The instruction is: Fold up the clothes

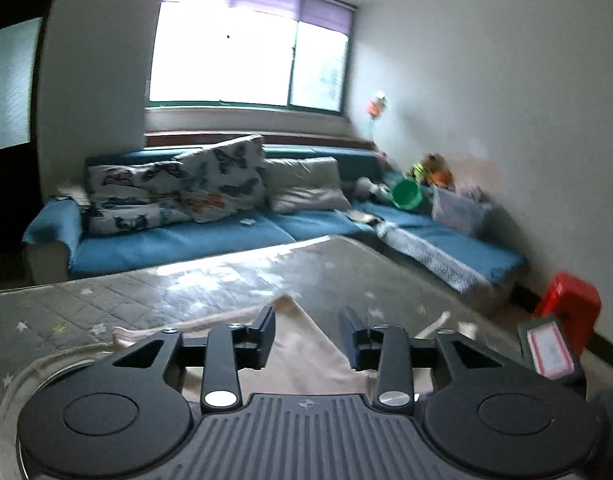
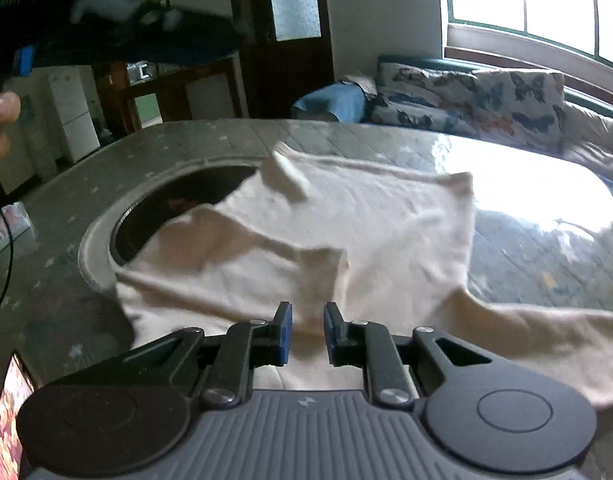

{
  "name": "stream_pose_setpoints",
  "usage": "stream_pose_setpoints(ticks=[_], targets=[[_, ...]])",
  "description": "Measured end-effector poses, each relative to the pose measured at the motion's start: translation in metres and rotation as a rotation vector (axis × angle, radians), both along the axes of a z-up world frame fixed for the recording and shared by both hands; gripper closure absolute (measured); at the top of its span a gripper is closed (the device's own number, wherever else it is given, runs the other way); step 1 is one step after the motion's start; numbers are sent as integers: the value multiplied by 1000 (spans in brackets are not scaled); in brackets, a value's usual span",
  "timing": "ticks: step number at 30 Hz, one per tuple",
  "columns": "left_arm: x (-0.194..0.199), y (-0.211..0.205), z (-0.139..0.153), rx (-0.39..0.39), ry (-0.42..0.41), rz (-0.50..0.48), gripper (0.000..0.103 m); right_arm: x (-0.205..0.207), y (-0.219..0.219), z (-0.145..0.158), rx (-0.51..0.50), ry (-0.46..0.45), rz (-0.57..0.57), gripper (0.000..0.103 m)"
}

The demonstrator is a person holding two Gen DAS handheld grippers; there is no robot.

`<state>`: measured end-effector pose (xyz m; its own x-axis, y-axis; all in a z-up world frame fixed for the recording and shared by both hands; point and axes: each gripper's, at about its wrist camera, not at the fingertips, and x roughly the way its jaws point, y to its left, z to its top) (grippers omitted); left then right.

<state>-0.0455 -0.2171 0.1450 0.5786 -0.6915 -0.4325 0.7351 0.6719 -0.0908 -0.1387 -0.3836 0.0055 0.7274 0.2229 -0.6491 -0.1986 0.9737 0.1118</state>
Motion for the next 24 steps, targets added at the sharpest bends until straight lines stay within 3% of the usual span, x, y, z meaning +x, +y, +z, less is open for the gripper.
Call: stream_pose_setpoints(ticks=[3,5,11,18,20,21,24], targets=[[10,25,-8,48,-14,30,58,-6,-6,0,-1,2,-8,85],[15,45,-18,97,-3,66,58,-8,-9,1,2,0,-15,77],[12,101,-69,258,88,145,58,15,-13,2,81,8,-47,73],[1,129,-99,283,144,149,52,37,-2,-17,69,78,-66,73],[-3,130,-102,287,142,139,52,37,5,-15,27,75,-57,80],[-3,130,-103,288,144,136,51,37,8,-14,7,70,-53,94],[0,125,-103,285,152,119,51,35,12,0,-26,18,-45,98]])
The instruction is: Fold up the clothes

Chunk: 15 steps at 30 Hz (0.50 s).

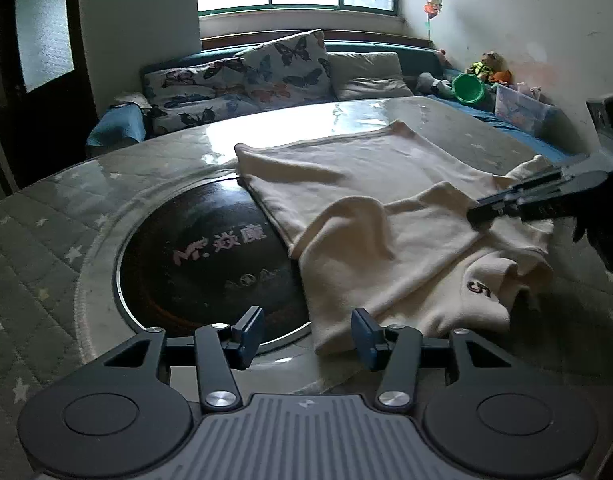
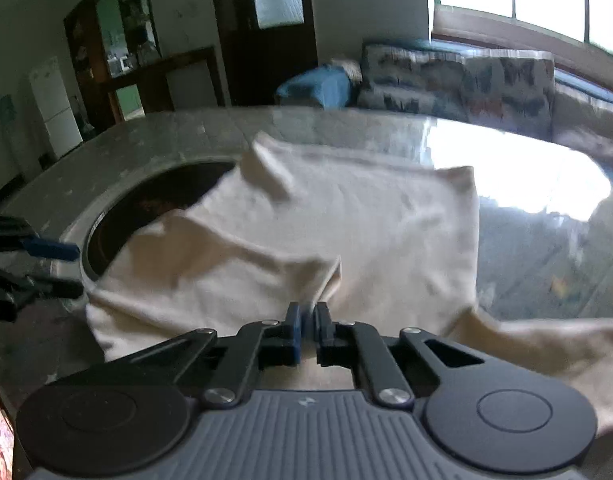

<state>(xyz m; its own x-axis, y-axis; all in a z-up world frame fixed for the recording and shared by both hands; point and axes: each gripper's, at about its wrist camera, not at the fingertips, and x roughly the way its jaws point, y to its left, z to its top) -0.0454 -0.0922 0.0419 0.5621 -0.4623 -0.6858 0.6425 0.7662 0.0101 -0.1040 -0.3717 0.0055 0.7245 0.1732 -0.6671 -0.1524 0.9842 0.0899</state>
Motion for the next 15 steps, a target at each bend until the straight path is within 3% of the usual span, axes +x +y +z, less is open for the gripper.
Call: stream_pose_setpoints(ticks=[5,8,15], targets=[[-6,-9,0,2,-2,-44,51,-17,-2,40,-56,-153,-15,99],[-9,-14,0,6,-10,-68,51,-27,-6,56,-82,-199,-25,99],[-9,-29,-5,9,-10,-103,51,-25,-17,35,-97,-131,-64,98]])
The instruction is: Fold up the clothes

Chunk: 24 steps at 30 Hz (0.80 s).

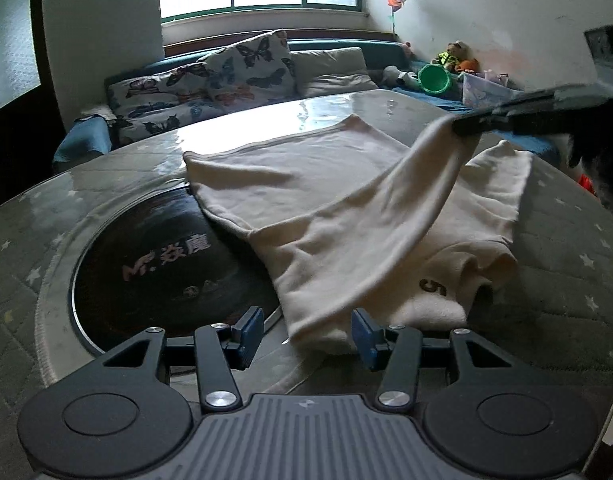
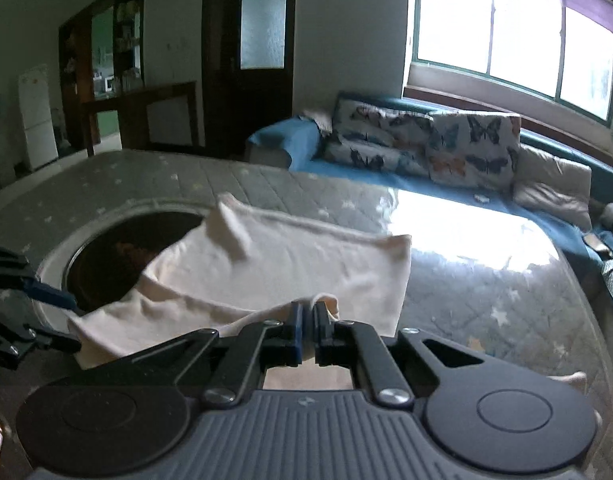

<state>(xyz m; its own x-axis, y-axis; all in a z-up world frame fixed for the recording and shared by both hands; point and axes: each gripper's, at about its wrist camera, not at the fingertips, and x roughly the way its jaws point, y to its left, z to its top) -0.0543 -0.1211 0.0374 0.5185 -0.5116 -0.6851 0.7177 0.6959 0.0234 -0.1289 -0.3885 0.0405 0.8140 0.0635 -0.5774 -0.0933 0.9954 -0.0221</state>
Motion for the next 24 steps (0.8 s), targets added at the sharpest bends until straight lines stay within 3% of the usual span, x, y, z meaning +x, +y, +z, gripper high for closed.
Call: stream_pose_setpoints(ticks=[6,9,11,13,16,19,22,24], targets=[[-4,-8,-3,38,-65,-42,56,3,6,9,10,-39,28,98],[-6,-11,-7,70,-95,-59,73,5,8,18,16,-65,39,98],[-6,-10,-10,71,-99,-61,91,4,8,24,23,-84,48,98],[-8,-8,-11,76,-123,-59,96,2,7,26,35,-100,53,98],[-10,0,-13,78,-132,-39,98,1,3,19,44,-70,49,91],[-9,10,-15,79,-110,-34,98,2,-2,-9,25,50,36,84],[-9,16,-16,95,-84,-60,89,-1,-4,-29,0,123,29,84],[-7,19,-10,90,-76,-74,86,-3,-6,-28,8,115,28,84]])
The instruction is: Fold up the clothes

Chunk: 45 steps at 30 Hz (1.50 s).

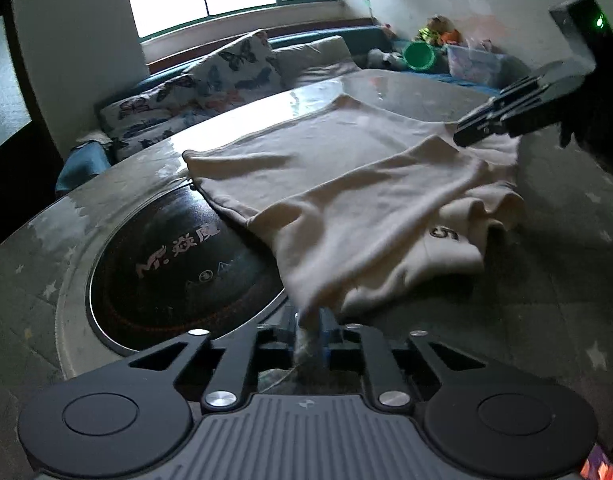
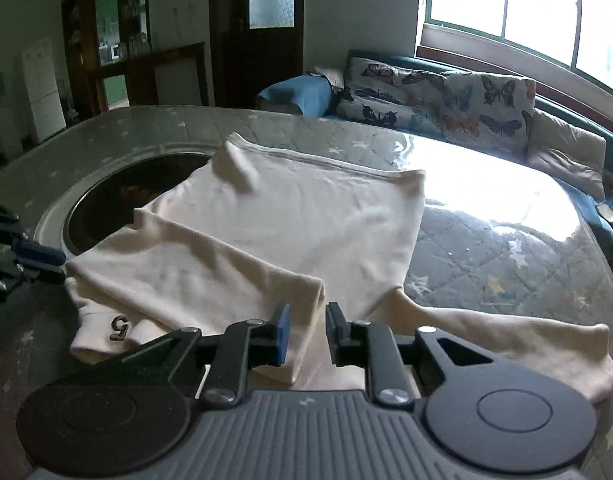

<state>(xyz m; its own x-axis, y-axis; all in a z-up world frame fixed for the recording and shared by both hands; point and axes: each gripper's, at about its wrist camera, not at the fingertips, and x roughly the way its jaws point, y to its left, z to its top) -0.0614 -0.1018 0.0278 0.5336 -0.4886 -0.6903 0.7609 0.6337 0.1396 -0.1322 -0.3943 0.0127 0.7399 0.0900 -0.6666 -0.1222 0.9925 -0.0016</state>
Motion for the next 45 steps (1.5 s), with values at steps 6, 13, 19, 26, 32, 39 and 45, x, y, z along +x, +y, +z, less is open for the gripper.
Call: stream_pose_setpoints(ticks=[6,13,19,26,32,39,45], targets=[[30,-4,31,-140,24,22,87,11,5,2,41,-37,17,84],[76,-47,9,-143,96,54,89,32,13,-26,54,8,15,87],[87,-46,-4,-129,115,95,89,21,3,-19,103,-36,-13,88],[72,-35,10,-157,80,90,84,-27,-66,-5,95,-81,-280,85],[58,-21,26,-177,40,106,67,-53,-138,-15,92,-65,-554,84],[50,-18,30,-159,23,116,61,-57,-189,-29,189,-81,-764,72],[48,-21,27,-142,22,117,58,-50,-204,-45,221,-87,-803,73]])
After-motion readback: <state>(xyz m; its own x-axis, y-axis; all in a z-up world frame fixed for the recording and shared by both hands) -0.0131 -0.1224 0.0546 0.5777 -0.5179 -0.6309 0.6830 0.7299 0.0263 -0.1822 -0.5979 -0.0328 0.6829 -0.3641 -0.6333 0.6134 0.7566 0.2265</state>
